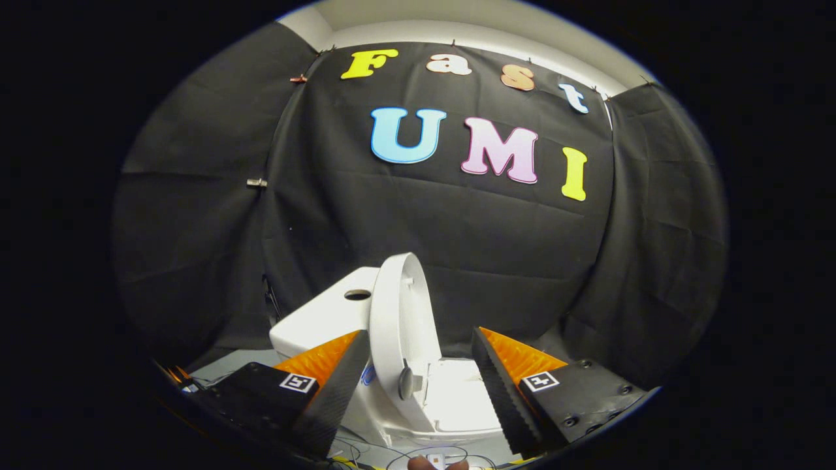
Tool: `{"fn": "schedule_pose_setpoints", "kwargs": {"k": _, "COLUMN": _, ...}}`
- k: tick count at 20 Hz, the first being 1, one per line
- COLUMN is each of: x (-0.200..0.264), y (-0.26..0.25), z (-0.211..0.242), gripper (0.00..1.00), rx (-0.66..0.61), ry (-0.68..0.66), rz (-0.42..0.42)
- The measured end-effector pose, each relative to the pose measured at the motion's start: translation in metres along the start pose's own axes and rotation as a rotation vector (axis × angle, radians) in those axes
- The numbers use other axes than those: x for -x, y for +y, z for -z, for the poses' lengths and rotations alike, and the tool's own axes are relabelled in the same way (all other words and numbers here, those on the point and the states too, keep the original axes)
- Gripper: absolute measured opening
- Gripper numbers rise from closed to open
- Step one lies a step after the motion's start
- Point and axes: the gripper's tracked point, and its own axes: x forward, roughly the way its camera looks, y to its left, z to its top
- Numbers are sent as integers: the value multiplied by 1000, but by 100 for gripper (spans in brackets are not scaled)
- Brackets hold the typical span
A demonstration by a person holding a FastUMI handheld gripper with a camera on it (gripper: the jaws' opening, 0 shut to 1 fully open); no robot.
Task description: Open the toilet lid.
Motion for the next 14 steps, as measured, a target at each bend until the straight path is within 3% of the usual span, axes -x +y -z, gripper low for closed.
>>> {"fn": "schedule_pose_setpoints", "kwargs": {"k": 14, "x": 62, "y": -88, "z": -113, "gripper": 98, "rx": -83, "ry": -103, "rz": 49}}
